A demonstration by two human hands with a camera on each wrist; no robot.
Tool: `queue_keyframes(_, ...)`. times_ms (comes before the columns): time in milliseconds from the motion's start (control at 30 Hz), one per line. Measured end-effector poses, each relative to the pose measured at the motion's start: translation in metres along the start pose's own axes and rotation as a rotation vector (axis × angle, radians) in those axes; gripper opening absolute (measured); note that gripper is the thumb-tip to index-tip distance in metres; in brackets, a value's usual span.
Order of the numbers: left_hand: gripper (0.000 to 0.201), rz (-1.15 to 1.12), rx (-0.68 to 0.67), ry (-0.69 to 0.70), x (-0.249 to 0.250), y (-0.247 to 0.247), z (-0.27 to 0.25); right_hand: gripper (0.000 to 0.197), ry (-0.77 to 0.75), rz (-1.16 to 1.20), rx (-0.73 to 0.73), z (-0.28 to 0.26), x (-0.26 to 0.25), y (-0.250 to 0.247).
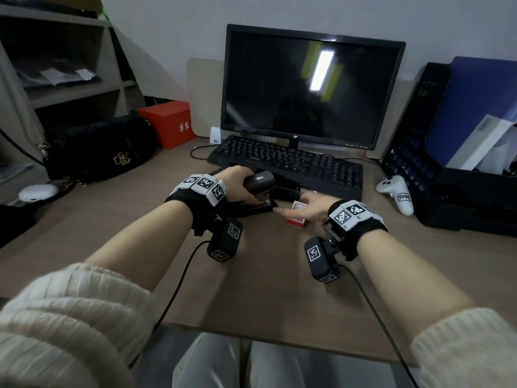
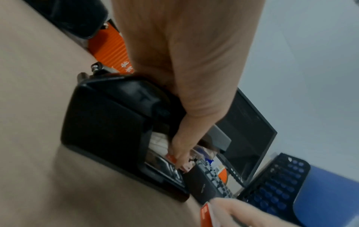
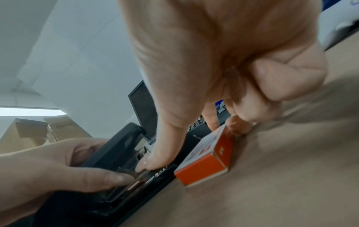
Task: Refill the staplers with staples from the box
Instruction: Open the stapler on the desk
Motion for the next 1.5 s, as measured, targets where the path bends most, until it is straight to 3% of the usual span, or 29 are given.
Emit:
queue_keyframes(67,0.048,-0.110,0.032,-0.012,0.000,-0.004,0.000,0.105,0.011,0.125,0.044,0.003,0.003,-0.002)
queue_keyframes(233,0.052,-0.386,0.076,-0.007,-0.005,-0.007,-0.001,0.092,-0.085,0.407,0.319,0.003,0.000,-0.031)
queue_keyframes(500,0.044,-0.833,0.170,-0.016,-0.017,-0.009,-0.003,0.046,-0.307,0.351,0.216,-0.002,-0.034,-0.022)
queue_keyframes(700,0.036,-1.077,0.168,0.006,-0.020,-0.004,-0.007,0.061,-0.286,0.339,0.234,0.007,-0.035,-0.021)
queue_keyframes(767,0.031,-1.147,0.166,0.015,-0.022,-0.001,-0.007,0.055,-0.289,0.362,0.253,0.009,-0.034,-0.023)
queue_keyframes(933,0.021,-1.220,0.253,0.014,-0.029,-0.001,-0.011,0.041,-0.305,0.391,0.269,0.008,-0.039,-0.020)
queue_keyframes(1067,0.044,-1.239,0.388,-0.013,-0.039,-0.004,-0.016,0.039,-0.280,0.375,0.235,0.008,-0.044,-0.016)
queue_keyframes(1300,0.049,-1.216,0.431,-0.019,-0.036,-0.006,-0.021,0.049,-0.274,0.414,0.254,0.007,-0.045,-0.014)
queue_keyframes(1367,0.047,-1.223,0.446,-0.024,-0.039,-0.005,-0.022,0.050,-0.279,0.426,0.300,0.006,-0.044,-0.016)
queue_keyframes(1500,0.046,-1.265,0.501,-0.016,-0.043,-0.004,-0.025,0.032,-0.300,0.542,0.396,0.001,-0.044,-0.017)
Point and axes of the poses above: each hand's wrist, its own z-axis towards the middle knuckle, its own y-axis out of the palm, x = y × z, the point moved 10 cm from there along z, towards the middle knuckle, and after that the axes turned 1 degree about -x, right-handed, at the moved point
